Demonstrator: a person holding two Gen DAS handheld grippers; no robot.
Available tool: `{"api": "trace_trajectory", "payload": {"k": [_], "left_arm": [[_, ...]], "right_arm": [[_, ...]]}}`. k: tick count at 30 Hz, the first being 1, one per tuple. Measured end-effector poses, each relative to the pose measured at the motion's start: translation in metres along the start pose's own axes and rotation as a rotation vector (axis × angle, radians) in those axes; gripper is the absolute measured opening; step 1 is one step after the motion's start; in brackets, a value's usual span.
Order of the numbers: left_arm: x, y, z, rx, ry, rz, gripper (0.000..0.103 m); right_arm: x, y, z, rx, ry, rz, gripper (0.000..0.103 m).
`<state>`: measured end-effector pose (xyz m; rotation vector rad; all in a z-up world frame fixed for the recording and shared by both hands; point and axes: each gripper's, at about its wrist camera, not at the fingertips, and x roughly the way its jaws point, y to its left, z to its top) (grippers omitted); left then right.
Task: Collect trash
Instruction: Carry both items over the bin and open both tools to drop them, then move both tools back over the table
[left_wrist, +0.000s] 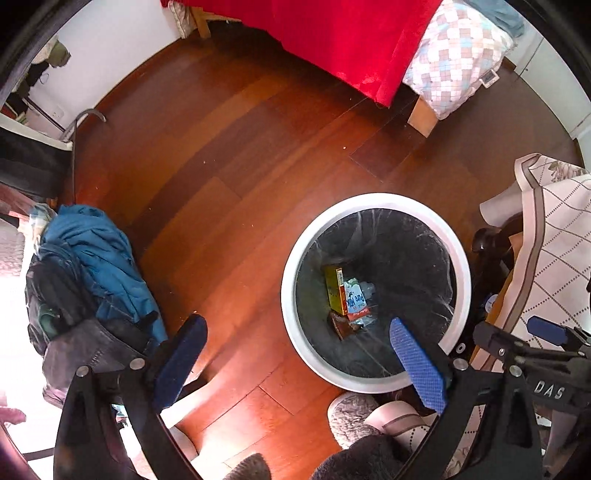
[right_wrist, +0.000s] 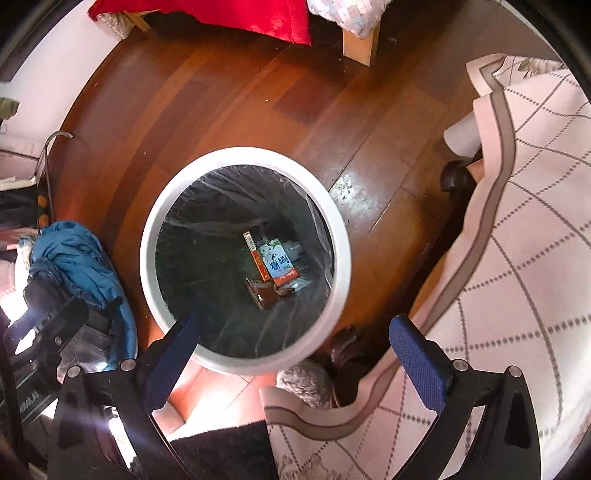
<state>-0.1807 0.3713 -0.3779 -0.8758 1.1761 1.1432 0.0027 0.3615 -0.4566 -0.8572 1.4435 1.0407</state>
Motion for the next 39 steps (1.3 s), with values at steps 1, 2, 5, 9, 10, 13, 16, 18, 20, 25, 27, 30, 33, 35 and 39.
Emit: {"api": "trace_trajectory", "payload": {"k": [1,2,5,9,10,13,16,18,20,25,27,30,33,35,39], "left_arm": [[-0.003,-0.001,-0.001,0.003,-0.004,0.004,0.101],[-0.006,-0.002,-0.002,0.005,-0.007,0.004,0.101],[-0.021,-0.005,-0.008,0.013,-0.028,0.006,0.101],[-0.048,-0.006,-0.016,0.018,-0.069,0.005,0.101],[-0.053,-0.006,-0.018,0.017,-0.078,0.004,0.101],[-0.075,-0.005,-0.026,0.014,-0.11,-0.001,0.101],[-0.1,-0.006,-0.036,0.019,-0.15,-0.007,0.101],[-0.116,-0.007,-0.042,0.026,-0.177,-0.008,0.101],[-0.133,-0.008,-0.049,0.033,-0.207,-0.011,0.101],[-0.18,-0.009,-0.066,0.041,-0.284,-0.023,0.101],[-0.198,-0.011,-0.072,0.039,-0.311,-0.018,0.101],[-0.22,-0.02,-0.08,0.053,-0.359,0.005,0.101],[-0.237,-0.034,-0.087,0.056,-0.399,0.004,0.101],[-0.243,-0.048,-0.091,0.065,-0.415,-0.023,0.101],[-0.245,-0.094,-0.096,0.111,-0.454,-0.034,0.101]], "right_arm": [[-0.005,0.002,-0.002,-0.006,-0.005,-0.008,0.103],[-0.01,0.004,-0.005,-0.017,-0.01,-0.009,0.103],[-0.024,0.006,-0.015,-0.029,-0.026,-0.01,0.103],[-0.048,0.005,-0.03,-0.034,-0.066,-0.006,0.103],[-0.054,0.005,-0.033,-0.035,-0.072,-0.001,0.103],[-0.08,0.003,-0.048,-0.036,-0.114,0.021,0.103],[-0.105,0.002,-0.062,-0.04,-0.158,0.035,0.103],[-0.126,0.0,-0.073,-0.041,-0.196,0.044,0.103],[-0.144,-0.003,-0.084,-0.043,-0.23,0.055,0.103],[-0.193,-0.012,-0.111,-0.035,-0.32,0.099,0.103],[-0.208,-0.016,-0.122,-0.027,-0.346,0.132,0.103],[-0.238,-0.024,-0.142,-0.022,-0.409,0.192,0.103],[-0.258,-0.034,-0.162,-0.001,-0.462,0.239,0.103],[-0.271,-0.05,-0.176,0.03,-0.493,0.263,0.103],[-0.286,-0.099,-0.203,0.124,-0.527,0.276,0.103]]}}
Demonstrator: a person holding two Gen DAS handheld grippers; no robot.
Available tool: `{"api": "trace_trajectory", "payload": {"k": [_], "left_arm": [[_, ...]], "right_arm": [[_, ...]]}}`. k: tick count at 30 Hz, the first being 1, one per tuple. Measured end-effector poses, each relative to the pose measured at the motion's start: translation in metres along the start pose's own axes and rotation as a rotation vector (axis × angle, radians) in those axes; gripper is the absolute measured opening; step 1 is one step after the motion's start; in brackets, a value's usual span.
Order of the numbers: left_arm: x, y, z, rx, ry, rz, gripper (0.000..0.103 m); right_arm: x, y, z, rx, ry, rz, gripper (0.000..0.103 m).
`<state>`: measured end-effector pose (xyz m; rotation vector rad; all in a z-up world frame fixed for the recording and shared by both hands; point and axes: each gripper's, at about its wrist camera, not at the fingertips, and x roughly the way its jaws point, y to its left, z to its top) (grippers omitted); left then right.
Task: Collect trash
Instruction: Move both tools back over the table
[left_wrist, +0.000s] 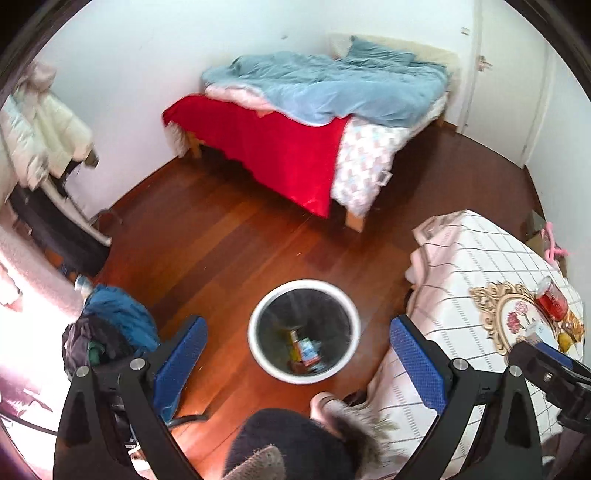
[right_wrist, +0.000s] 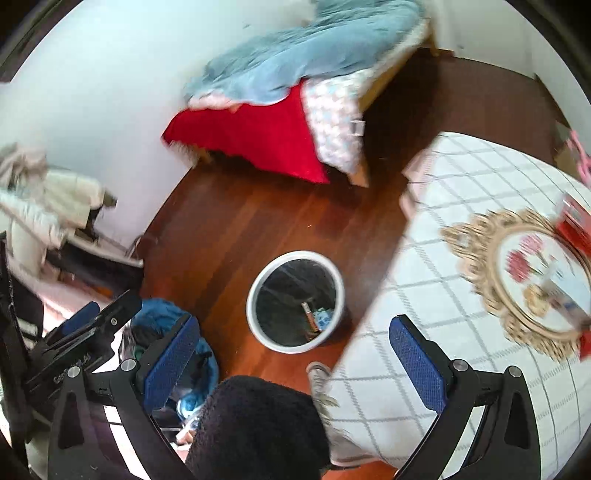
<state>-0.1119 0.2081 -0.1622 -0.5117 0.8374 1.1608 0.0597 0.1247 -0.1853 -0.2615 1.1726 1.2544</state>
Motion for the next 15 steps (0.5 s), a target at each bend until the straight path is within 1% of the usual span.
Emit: {"api": "trace_trajectory", "payload": {"k": [2,3,5,9,10,11,12,13,15], "left_arm": [[0.004,-0.028,-0.002,0.03,0.004,-0.023,0.101],[0.012,-0.052,-0.005,0.053,0.027,-0.052,0.101],[0.024,-0.088,-0.011,0.096,0.063,-0.096,0.101],[0.05,-0.185,-0.029,0.217,0.114,-0.156,0.101],[0.056,-0.213,-0.035,0.248,0.13,-0.174,0.101],[0.06,-0.235,-0.039,0.273,0.146,-0.191,0.101],[0.066,-0.264,-0.044,0.303,0.174,-0.211,0.101],[0.069,-0.281,-0.047,0.315,0.193,-0.224,0.101],[0.077,-0.323,-0.052,0.329,0.251,-0.275,0.101]], "right_arm": [[-0.014,-0.029,-0.004,0.051,-0.016,-0.03,0.103],[-0.021,-0.046,-0.006,0.081,-0.022,-0.054,0.103],[-0.032,-0.085,-0.009,0.144,-0.028,-0.108,0.103],[-0.052,-0.172,-0.019,0.271,-0.012,-0.233,0.103],[-0.057,-0.202,-0.022,0.299,0.007,-0.296,0.103],[-0.061,-0.225,-0.023,0.317,0.024,-0.342,0.103],[-0.064,-0.246,-0.024,0.327,0.048,-0.385,0.103],[-0.068,-0.269,-0.026,0.336,0.077,-0.429,0.103],[-0.075,-0.315,-0.027,0.34,0.143,-0.529,0.103]]}}
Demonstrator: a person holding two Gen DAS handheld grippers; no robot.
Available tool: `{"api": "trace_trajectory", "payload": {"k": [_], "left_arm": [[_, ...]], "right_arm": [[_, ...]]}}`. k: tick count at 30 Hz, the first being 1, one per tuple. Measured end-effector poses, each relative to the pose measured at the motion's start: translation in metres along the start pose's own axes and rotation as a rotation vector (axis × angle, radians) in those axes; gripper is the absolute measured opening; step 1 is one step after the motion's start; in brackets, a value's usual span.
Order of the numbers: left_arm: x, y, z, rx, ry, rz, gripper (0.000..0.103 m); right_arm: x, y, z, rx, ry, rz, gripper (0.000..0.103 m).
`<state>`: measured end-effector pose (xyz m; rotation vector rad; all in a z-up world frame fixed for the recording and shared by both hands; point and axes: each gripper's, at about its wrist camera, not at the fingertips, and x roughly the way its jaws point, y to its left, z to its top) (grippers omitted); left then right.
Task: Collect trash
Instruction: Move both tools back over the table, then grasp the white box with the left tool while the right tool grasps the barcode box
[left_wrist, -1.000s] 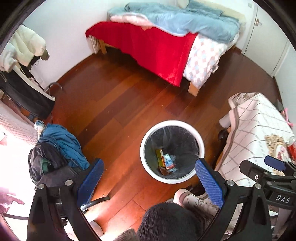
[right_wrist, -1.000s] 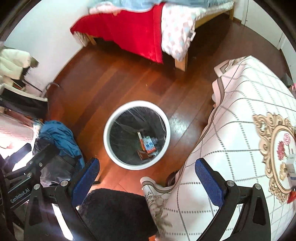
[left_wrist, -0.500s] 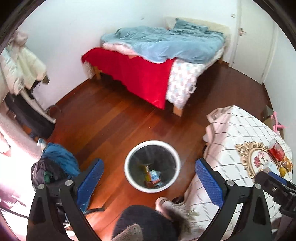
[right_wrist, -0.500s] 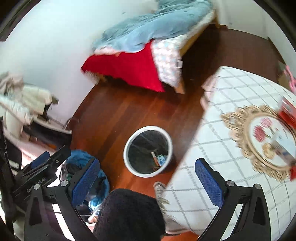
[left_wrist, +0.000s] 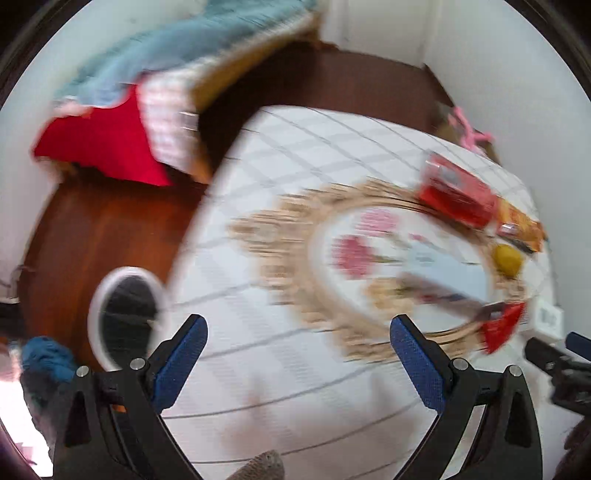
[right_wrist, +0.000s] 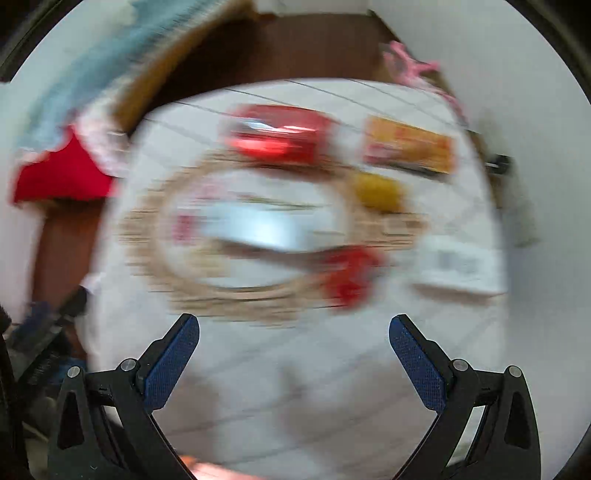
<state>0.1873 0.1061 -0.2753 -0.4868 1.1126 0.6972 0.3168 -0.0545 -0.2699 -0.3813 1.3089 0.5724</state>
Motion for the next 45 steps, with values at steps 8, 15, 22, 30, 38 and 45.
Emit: {"api": "trace_trajectory", "payload": {"k": [8,15,22,30,38,45], "left_arm": [[0.035,-0.078,0.021,0.005,0.094,-0.041,0.101],[0.049,-0.09,0.02,-0.007,0.123,-0.022,0.101],[0.067,-0.079,0.031,-0.11,0.212,-0.103,0.101],[0.106,-0.077,0.05,-0.33,0.371,-0.238,0.095],[0.091,-0.092,0.057,-0.083,0.29,-0.161,0.04],[0.094,-0.099,0.049,0.332,0.304,-0.064,0.04]], "right_arm": [[0.054,-0.077,0.042,-0.253,0.195,-0.267,0.103],[0.094,-0.085,0.065,-0.4,0.263,-0.315,0.1],[0.095,-0.119,0.085,-0.115,0.294,-0.096,0.066],[0.094,-0.156,0.104,0.072,0.291,-0.03,0.088],[0.085,-0.153,0.081,0.094,0.223,-0.037,0.063],[0.075,-0.146,0.053,0.151,0.269,0.068,0.068]]}}
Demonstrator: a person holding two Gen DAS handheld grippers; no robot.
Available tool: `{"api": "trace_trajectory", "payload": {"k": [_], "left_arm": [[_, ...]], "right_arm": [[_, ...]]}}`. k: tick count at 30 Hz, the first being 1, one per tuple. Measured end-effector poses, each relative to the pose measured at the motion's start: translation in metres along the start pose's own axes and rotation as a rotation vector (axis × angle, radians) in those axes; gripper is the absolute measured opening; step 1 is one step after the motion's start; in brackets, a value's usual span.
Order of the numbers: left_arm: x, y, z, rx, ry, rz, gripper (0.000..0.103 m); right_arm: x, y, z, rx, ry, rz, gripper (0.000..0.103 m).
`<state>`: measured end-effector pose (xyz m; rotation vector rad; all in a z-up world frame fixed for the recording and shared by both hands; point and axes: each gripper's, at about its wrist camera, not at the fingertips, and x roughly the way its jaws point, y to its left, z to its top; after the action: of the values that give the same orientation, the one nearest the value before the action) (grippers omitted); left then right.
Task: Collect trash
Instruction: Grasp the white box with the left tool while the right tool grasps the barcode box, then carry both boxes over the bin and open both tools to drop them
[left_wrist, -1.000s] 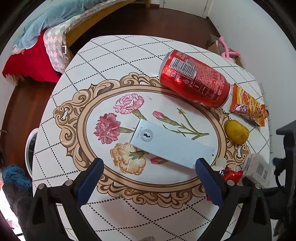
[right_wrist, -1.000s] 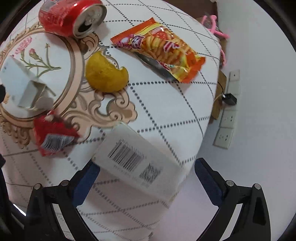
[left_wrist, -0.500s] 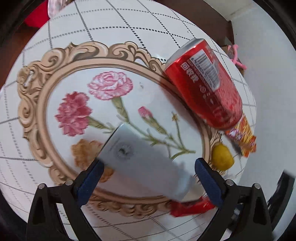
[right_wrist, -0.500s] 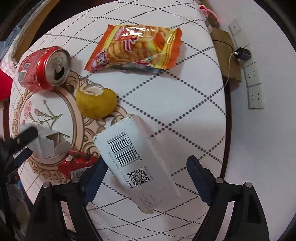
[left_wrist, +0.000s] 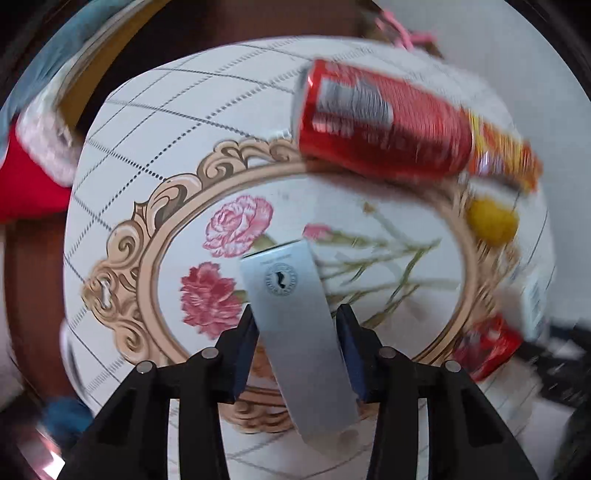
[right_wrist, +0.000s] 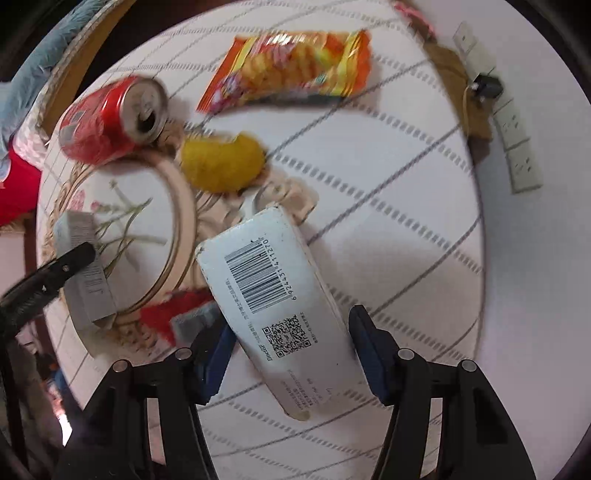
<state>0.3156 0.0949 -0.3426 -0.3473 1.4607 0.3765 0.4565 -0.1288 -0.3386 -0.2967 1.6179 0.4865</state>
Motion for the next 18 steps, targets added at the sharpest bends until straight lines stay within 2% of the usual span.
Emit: {"api": "trace_trajectory", "payload": {"k": [1,2,7,9,10,14,18], "left_arm": [[0.004,0.001,-0.001,0.004,0.021,0.003,0.041],[0.003,0.003,-0.003,0.005,0.009,-0.011,0.041],[0.001,0.003,-0.016,-0.025,-0.015,0.002,0.04],[0.0,0.001,-0.025,-0.03,-0.04,0.003,0.035],[-0.001,0.001,-0.032,-0.03,-0.054,0.009,0.034],[-0.013,-0.001,-0.049,-0.033,-0.124,0.047,0.034],[-0.047,-0.007,-0.08,-0.029,-0.22,0.066,0.034]], "right_arm": [[0.002,0.004,-0.003,-0.005,0.009,0.002,0.075],[0.001,0.007,-0.007,-0.015,0.005,-0.006,0.076],[0.0,0.023,-0.016,-0.081,-0.039,-0.09,0.076],[0.001,0.03,-0.023,-0.098,-0.063,-0.125,0.067],[0.001,0.03,-0.026,-0.101,-0.077,-0.141,0.055],[0.003,0.039,-0.042,-0.09,-0.127,-0.145,0.054],[-0.015,0.038,-0.058,-0.052,-0.19,-0.158,0.054]]}}
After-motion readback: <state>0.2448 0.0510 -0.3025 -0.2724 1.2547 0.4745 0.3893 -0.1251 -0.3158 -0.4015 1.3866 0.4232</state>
